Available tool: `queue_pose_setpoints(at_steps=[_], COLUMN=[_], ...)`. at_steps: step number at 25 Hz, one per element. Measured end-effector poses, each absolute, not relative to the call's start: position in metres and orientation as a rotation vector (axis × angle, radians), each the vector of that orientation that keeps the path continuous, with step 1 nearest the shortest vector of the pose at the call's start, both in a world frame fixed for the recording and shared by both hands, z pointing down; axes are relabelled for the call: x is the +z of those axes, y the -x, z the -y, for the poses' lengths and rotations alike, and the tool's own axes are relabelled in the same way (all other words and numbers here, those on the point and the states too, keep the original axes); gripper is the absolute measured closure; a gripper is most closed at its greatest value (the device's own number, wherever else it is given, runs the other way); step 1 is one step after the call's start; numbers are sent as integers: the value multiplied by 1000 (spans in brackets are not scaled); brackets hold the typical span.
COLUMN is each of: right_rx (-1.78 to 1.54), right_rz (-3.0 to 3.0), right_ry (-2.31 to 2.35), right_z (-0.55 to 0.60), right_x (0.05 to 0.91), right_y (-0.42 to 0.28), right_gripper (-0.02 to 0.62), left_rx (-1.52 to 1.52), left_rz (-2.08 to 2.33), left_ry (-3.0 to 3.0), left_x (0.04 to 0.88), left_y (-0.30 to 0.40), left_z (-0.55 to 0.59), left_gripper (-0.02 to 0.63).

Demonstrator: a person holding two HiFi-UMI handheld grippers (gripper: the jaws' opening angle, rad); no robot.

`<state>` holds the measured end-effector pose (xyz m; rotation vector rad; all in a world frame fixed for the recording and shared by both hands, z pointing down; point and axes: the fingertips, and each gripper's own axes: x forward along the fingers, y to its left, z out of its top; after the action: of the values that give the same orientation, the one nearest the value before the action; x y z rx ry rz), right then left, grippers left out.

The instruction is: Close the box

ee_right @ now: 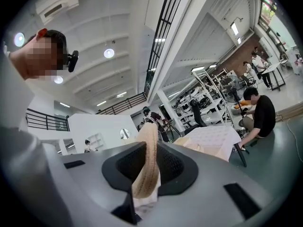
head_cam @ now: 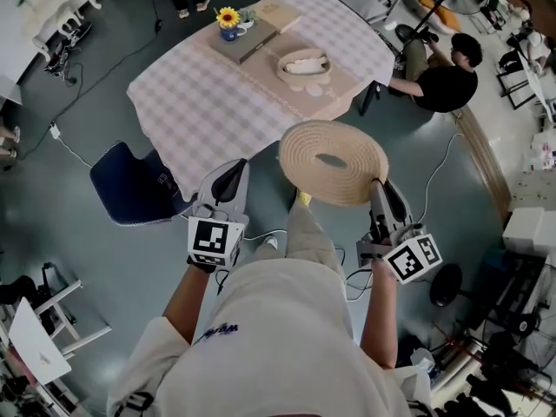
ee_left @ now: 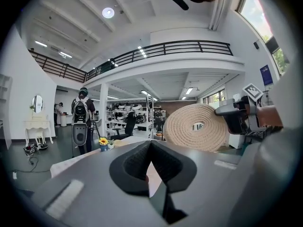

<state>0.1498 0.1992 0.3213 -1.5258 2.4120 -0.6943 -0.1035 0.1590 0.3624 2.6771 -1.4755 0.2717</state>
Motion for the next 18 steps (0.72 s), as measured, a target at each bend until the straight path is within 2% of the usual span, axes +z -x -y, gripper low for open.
queue_pose_setpoints(at_steps=[18], right_rx=[-823], right_rz=[-2496], right_ry=[1391], right_z=[-15], right_x=[338], right_y=[-217], right_gripper=[523], left_rx=[378], left_rz=[1602], left_ry=[-2554], left_x=[366], left_y=[38], left_z=[-3], left_gripper=[604])
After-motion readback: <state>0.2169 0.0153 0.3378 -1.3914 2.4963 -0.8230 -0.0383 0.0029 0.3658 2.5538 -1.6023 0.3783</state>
